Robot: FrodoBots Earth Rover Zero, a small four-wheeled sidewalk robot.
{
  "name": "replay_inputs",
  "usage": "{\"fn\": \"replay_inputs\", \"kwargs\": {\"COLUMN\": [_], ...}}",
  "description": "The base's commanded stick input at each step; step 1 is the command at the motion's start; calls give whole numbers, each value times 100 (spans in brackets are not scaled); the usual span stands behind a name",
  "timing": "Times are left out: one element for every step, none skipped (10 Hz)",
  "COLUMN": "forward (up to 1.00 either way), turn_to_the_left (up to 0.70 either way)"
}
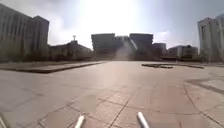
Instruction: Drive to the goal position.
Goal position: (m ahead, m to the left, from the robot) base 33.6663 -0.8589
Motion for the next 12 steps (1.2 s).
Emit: {"fn": "replay_inputs", "kwargs": {"forward": [100,100,100,100,100,100,100,100,100,100,100,100], "turn_to_the_left": [0,0,0,0,0,-12,-27,-27,-27,-20,-8,0]}}
